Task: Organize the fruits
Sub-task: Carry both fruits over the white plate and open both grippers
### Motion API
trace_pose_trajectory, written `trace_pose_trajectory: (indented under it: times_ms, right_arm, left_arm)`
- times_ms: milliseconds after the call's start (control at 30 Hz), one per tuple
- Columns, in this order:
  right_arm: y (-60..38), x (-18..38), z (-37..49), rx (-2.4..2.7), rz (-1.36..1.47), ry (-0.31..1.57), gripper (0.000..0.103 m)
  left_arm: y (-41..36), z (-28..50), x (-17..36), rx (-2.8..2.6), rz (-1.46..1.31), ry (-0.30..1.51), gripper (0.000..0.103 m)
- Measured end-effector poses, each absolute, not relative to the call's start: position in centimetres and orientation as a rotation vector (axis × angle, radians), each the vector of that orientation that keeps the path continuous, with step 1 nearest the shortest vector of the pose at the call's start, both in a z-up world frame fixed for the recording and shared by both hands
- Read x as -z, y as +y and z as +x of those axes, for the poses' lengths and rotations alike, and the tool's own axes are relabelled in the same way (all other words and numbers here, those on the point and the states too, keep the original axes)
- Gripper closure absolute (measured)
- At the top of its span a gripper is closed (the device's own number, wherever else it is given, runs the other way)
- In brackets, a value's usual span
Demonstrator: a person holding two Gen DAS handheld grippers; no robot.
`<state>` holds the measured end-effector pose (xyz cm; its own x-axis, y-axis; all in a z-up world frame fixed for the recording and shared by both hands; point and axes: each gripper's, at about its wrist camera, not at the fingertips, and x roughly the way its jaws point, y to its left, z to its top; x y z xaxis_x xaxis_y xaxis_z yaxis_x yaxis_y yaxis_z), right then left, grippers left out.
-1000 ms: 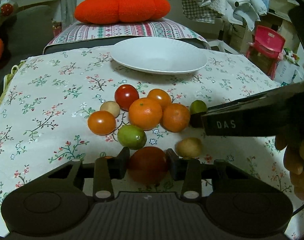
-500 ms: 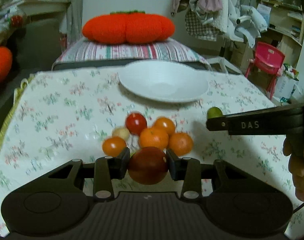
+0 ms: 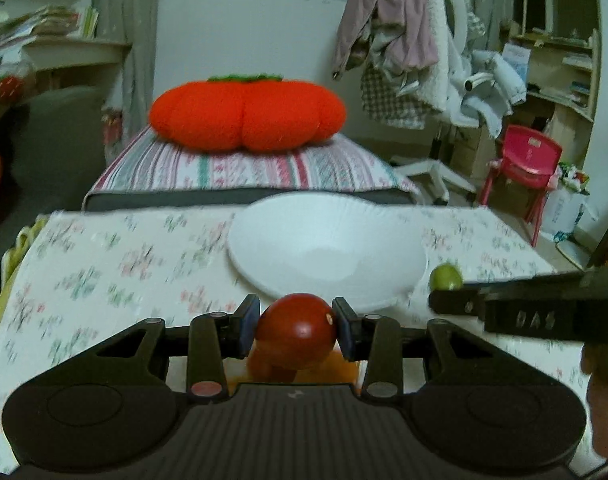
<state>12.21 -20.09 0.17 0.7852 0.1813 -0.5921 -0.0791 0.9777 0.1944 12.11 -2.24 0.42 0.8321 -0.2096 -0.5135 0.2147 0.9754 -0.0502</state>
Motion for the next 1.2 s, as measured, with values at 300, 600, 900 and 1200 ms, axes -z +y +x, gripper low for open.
trace_pose_trajectory:
  times_ms: [300,600,900,1200]
  right_arm:
    - [-19.6,0.8,14.7,-0.142,0.151,0.628,0.079]
    - [-19.2,1.6,16.4,-0.129,0.124,0.649,0.079]
    - [-18.9,2.0,16.9,-0.126,0.102,0.668,0.079]
    - [-19.2,1.3,16.7,-0.111,0.088,0.666,0.071]
  left_arm:
    - [-3.3,15.5,0.6,0.245,0.048,0.513,0.076]
    - [-3.6,17.3,1.6,0.250,0.035,0.534,0.076]
    - [-3.4,18.2,2.1,0.247,0.009,0.567,0.076]
    - [-2.8,17.8,1.3,0.232,-0.021,0.567,0.072]
